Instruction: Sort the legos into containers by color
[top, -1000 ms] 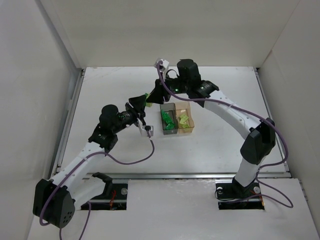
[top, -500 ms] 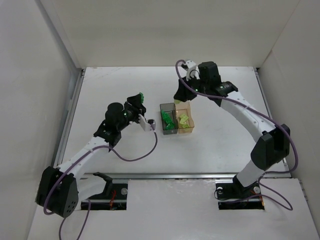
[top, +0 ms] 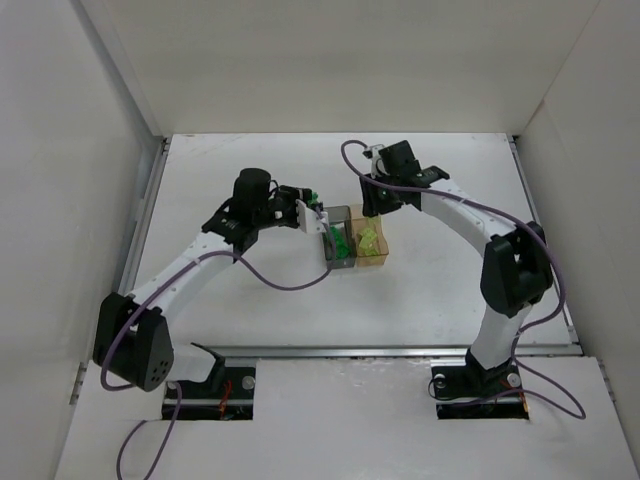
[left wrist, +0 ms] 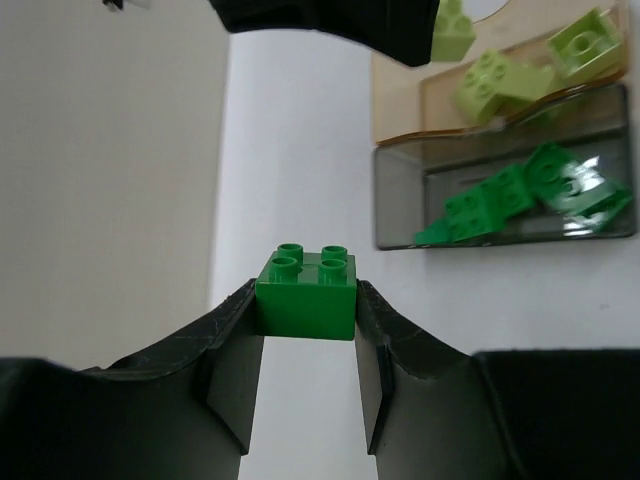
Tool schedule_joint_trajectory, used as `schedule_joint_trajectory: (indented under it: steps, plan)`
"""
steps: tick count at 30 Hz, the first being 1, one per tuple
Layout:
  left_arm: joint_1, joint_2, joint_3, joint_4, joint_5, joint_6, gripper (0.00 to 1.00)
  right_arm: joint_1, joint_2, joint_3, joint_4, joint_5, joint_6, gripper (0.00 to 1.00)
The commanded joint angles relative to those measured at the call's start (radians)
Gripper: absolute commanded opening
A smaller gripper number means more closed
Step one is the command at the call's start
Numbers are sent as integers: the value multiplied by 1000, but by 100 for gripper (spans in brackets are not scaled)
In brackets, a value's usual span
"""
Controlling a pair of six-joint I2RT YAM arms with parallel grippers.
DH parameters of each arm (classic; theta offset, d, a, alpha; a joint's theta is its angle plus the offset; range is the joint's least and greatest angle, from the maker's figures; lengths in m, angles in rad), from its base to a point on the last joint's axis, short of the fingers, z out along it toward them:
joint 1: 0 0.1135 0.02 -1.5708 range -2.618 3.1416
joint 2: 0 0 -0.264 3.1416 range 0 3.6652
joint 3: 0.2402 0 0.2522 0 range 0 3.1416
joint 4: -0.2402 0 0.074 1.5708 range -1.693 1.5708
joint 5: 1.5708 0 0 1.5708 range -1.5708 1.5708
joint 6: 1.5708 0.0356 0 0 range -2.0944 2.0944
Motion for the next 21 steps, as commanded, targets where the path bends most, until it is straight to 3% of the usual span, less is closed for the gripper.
schedule_joint_trajectory:
  steps: [1,3,4,7,16,20,21]
  plan:
    - [-2,16,7,-58,141,-280,0,-1,-17,11,-2,36,28,47]
    - [-2,16,-16,11,141,-357,0,-1,-17,11,10,36,28,70]
    - [-2,16,-16,54,141,-376,0,-1,-17,11,10,46,28,87]
    - [-2,49,-1,76,141,-442,0,-1,-48,11,10,69,28,100]
    - [-67,183,33,171,171,-555,1,-28,-149,20,7,89,52,100]
    - [-67,207,10,206,162,-533,17,-28,-171,20,-16,99,52,100]
    - [-67,207,10,206,162,-532,28,-28,-171,8,-16,111,52,100]
